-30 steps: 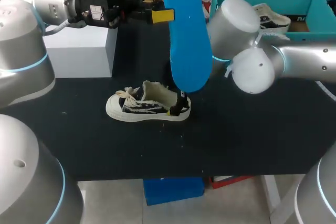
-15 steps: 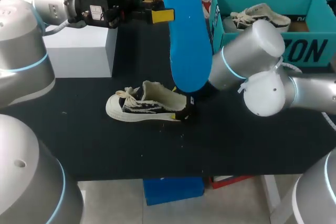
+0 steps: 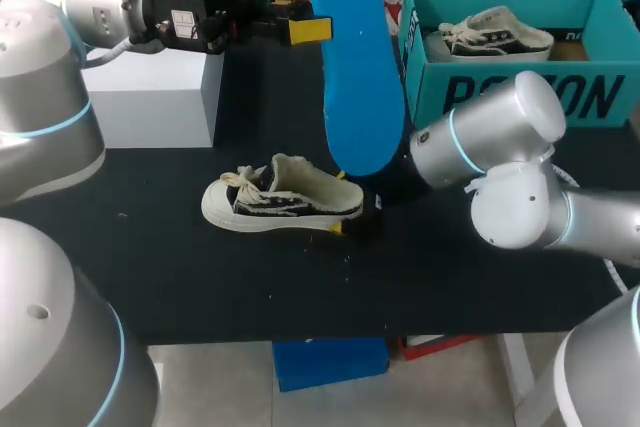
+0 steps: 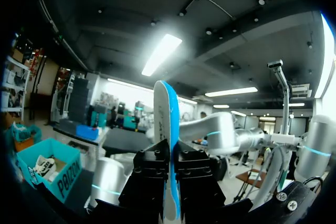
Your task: Take the shoe out of the shoebox, open the shoe tongue, remove and reinsert the insole, then place the shoe into the shoebox
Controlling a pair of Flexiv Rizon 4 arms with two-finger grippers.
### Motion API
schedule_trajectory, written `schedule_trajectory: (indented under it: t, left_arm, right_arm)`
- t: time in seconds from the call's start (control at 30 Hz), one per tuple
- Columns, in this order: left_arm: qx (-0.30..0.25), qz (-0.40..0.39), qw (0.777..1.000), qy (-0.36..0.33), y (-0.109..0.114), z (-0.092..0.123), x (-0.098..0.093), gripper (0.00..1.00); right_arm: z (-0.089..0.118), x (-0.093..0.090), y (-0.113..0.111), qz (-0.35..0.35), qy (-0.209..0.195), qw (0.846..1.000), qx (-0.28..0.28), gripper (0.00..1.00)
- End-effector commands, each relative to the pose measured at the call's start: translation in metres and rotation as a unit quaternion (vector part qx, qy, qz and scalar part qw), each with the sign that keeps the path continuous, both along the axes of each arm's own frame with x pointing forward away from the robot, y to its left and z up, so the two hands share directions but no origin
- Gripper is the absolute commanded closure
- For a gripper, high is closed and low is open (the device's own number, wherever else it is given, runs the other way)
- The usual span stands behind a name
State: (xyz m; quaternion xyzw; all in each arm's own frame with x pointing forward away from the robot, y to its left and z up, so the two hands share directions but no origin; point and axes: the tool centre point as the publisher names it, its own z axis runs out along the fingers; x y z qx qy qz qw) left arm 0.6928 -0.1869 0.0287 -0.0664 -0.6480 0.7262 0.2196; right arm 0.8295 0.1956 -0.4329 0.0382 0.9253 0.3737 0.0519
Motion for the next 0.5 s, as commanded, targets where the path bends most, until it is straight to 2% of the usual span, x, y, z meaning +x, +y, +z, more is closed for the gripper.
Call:
schedule_trajectory:
  t: [0.03,0.5]
  left_arm:
    - [-0.001,0.001,1.0,0.0,-0.0005,-0.0014,-0.0009,1.0]
    - [-0.001,0.001,1.0,0.0,-0.0005,-0.0014,-0.0009,1.0]
  right_arm:
    - [-0.0075,0.0,-0.0011,0.002,-0.005,0.999,0.039,0.0]
    - [-0.0162,0.003,-0.0011,0.0,-0.007,0.997,0.072,0.0]
